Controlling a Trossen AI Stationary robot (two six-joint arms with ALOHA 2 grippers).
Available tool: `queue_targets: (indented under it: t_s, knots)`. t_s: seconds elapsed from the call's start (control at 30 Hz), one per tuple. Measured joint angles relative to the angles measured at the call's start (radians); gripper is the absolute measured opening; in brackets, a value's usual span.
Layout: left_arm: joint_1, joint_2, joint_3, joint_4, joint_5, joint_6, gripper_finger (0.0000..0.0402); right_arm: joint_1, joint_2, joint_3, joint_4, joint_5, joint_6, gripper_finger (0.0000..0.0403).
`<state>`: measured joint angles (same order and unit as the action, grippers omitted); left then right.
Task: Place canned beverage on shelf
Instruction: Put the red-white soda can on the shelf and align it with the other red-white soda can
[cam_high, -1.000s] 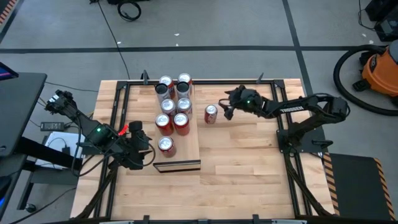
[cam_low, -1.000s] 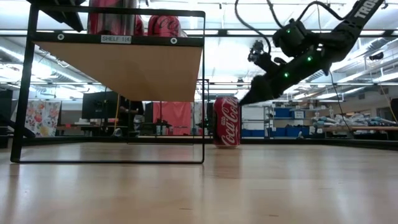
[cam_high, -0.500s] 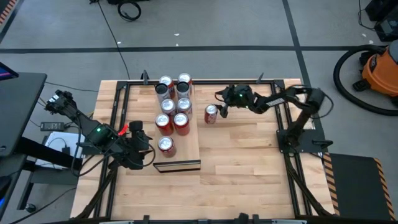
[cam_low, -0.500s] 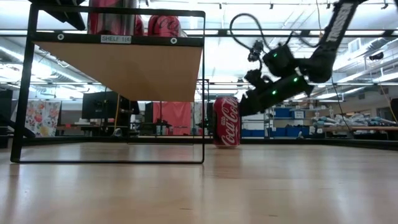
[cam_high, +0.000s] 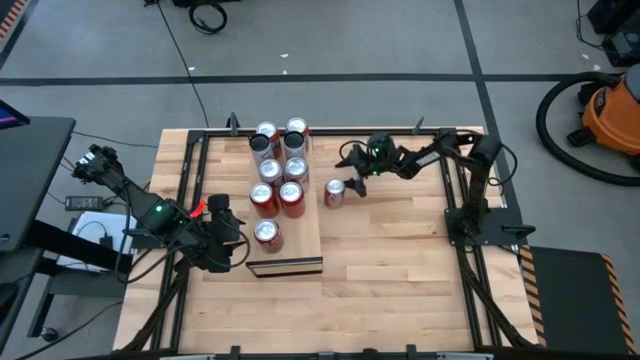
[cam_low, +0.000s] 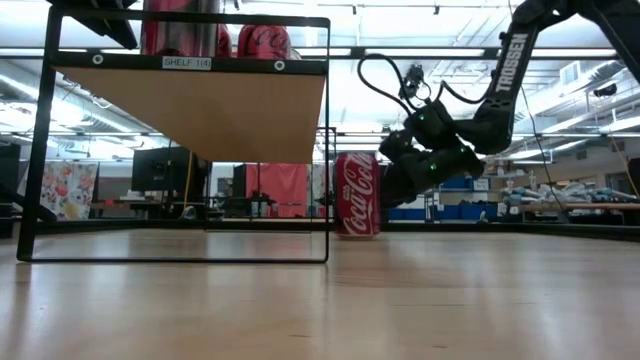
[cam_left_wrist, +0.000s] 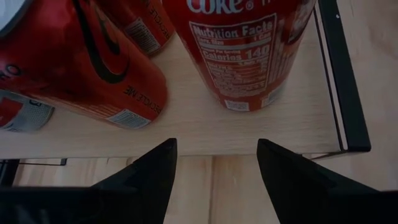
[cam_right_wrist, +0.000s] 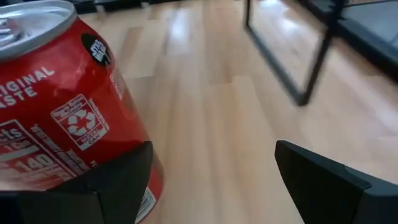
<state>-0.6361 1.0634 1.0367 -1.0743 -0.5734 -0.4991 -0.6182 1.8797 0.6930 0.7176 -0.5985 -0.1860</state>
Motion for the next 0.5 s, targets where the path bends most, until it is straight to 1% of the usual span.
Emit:
queue_targets:
  t_s: [0.1,0.17,0.4,0.5]
  knots:
    - [0.0,0.0,0.0,0.0,0.0,-0.007,0.0233,0.022,-0.006,0.0,-0.017,-0.041,0.008,0.0349]
    - [0.0,0.0,0.0,0.0,0.001,-0.011,0.0233,0.044,-0.006,0.0,-0.028,-0.05,0.01,0.0349]
    - [0.0,0.0,0.0,0.0,0.001,-0.015,0.0233,0.133,-0.006,0.0,-0.099,-0.049,0.01,0.0349]
    - [0.0,0.0,0.0,0.0,0.001,-0.015,0.0233,0.175,-0.006,0.0,-0.156,-0.017,0.009,0.0349]
